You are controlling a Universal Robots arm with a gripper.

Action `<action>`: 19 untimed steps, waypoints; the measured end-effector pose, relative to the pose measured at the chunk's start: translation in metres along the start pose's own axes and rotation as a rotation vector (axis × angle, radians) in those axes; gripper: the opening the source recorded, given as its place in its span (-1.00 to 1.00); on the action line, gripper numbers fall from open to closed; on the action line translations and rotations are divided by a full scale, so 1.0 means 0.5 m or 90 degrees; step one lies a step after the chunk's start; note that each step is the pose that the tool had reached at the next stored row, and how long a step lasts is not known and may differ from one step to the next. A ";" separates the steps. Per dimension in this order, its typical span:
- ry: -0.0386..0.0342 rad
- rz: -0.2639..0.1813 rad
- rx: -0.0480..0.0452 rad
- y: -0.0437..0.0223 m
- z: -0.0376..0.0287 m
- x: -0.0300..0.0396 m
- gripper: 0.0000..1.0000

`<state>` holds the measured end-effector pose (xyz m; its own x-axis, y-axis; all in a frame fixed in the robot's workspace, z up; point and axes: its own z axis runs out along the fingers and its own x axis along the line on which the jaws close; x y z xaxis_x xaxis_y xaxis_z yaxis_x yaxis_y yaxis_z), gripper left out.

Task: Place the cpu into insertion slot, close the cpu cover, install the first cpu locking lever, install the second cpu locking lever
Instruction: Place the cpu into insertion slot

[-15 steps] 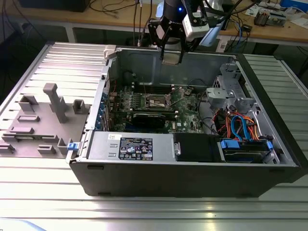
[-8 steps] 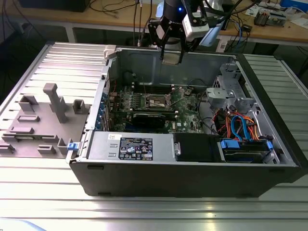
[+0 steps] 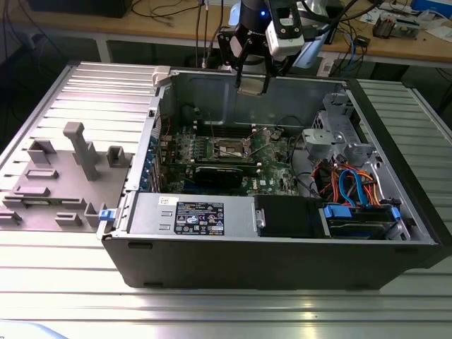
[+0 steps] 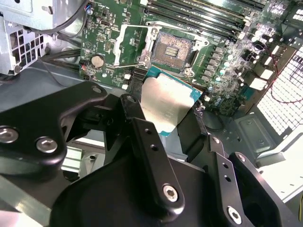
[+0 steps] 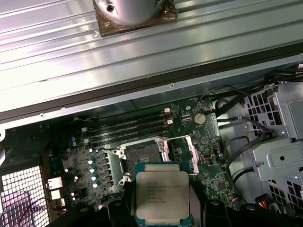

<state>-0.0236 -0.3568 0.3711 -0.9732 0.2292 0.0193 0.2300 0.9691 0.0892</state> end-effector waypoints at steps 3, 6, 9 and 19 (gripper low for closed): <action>-0.0002 0.001 0.0000 0.000 0.000 0.000 0.08; -0.0004 0.004 0.0001 0.000 0.000 0.000 0.08; -0.0004 0.004 0.0000 0.000 0.000 0.000 0.08; -0.0015 0.016 -0.0002 0.000 0.000 0.000 0.08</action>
<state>-0.0236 -0.3568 0.3711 -0.9672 0.2534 0.0193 0.2541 0.9631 0.0891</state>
